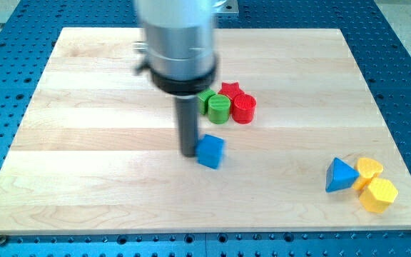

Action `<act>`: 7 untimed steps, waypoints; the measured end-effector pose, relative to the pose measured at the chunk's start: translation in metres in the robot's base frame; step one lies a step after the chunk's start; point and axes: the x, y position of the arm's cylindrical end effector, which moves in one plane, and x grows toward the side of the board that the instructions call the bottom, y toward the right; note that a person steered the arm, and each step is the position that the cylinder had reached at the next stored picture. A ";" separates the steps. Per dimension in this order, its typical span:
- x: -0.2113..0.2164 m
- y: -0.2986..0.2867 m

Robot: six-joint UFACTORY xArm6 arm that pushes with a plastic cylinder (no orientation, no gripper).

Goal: Move the green circle and red circle to the right

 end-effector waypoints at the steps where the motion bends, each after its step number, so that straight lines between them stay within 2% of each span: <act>1: 0.016 0.106; 2: 0.028 0.089; 4: 0.039 0.160; 5: 0.029 0.107; 6: 0.006 0.094; 7: 0.005 0.083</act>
